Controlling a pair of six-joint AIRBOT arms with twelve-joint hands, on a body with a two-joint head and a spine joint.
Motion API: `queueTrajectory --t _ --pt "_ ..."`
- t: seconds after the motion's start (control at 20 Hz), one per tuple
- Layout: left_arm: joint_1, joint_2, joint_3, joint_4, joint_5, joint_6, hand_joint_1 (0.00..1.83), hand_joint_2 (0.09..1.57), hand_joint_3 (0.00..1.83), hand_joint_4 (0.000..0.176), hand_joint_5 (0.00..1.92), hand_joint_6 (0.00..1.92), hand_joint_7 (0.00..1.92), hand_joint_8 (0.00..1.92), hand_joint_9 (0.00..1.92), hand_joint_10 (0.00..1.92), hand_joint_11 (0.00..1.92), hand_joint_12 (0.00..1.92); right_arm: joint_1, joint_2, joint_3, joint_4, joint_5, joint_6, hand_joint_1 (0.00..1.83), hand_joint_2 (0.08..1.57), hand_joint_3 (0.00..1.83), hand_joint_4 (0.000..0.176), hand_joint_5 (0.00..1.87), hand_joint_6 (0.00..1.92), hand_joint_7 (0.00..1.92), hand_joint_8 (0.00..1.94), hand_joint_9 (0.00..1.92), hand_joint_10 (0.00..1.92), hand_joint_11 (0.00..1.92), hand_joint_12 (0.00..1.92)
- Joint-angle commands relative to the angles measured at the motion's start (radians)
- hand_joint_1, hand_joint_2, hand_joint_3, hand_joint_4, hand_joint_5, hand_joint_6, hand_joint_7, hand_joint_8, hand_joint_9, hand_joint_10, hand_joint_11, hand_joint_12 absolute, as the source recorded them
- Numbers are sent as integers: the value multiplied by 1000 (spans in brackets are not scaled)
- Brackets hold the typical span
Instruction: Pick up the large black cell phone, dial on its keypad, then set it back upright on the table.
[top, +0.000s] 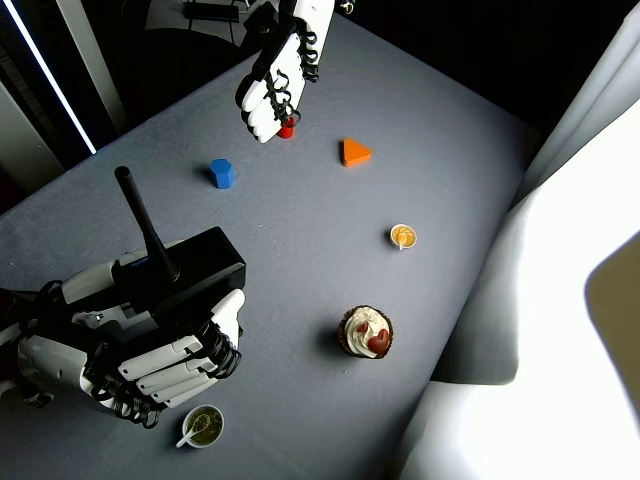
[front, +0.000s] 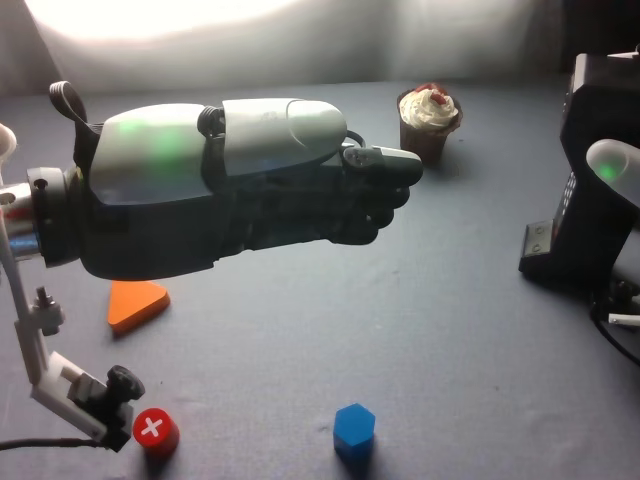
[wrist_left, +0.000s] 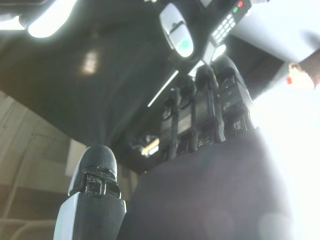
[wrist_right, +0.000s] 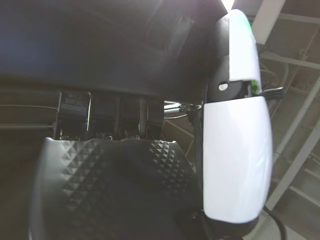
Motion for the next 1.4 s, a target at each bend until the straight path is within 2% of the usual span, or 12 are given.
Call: queueTrajectory --t 0.0,0.05,0.1,0.35,0.4,0.45,0.5,0.55,0.7,0.95,1.15,1.35 --pt "-19 0 -11 -49 -102 -5 0 1227 0 11 188 2 156 0 147 0 0 330 -6 11 5 6 136 23 1340 1217 0 0 793 1056 725 1449 741 1525 752 1313" --pt "-19 0 -13 -49 -102 -5 0 1229 1 7 180 0 159 2 143 0 0 326 -8 11 5 6 136 23 1216 1229 1 0 788 1108 743 1508 619 1246 703 1330" --pt "-19 0 -14 -49 -102 -5 0 1230 1 9 182 1 158 1 141 0 0 338 -9 11 5 6 136 23 1188 1234 0 0 795 1115 732 1530 597 1118 668 1330" --pt "-19 0 -14 -49 -102 -5 0 1233 0 11 187 4 167 4 147 5 0 420 -14 11 4 7 136 23 1164 1244 0 0 743 1201 742 1515 561 976 570 1295" --pt "-19 0 -14 -49 -102 -5 0 1234 1 12 193 5 170 5 146 4 0 428 -14 11 4 7 136 23 1116 1221 4 0 765 1269 623 913 562 939 545 1292" --pt "-19 0 -14 -49 -102 -5 0 1236 1 13 192 3 163 1 140 1 0 408 -15 11 4 7 136 23 1109 1211 2 0 780 1267 671 603 573 887 539 1291" --pt "-19 0 -15 -49 -102 -5 0 1235 0 12 194 3 164 1 144 2 0 402 -15 11 5 7 136 23 1082 1160 0 0 677 581 687 457 555 844 489 1326" --pt "-19 0 -15 -49 -102 -5 0 1234 0 11 193 2 166 2 148 4 0 399 -15 11 6 7 136 23 1063 1138 1 0 738 248 716 344 556 809 472 1359" --pt "-19 0 -15 -49 -102 -5 0 1233 0 12 181 0 159 2 143 1 0 391 -15 12 6 7 136 23 976 1100 0 0 769 11 786 85 566 646 402 1424" --pt "-19 0 -16 -49 -102 -6 0 1234 0 13 175 0 145 1 130 2 0 353 -17 13 6 7 136 22 943 1052 0 0 704 2 738 0 580 484 303 1416" --pt "-18 0 -18 -49 -102 -6 0 1232 0 13 199 4 154 1 145 3 0 390 -18 13 5 6 136 18 778 1054 0 0 487 0 533 0 468 84 62 1195" --pt "-18 0 -18 -49 -107 0 0 1230 0 14 195 2 155 0 140 1 0 379 -19 16 4 6 136 14 661 1068 3 0 307 0 328 0 317 0 0 802"
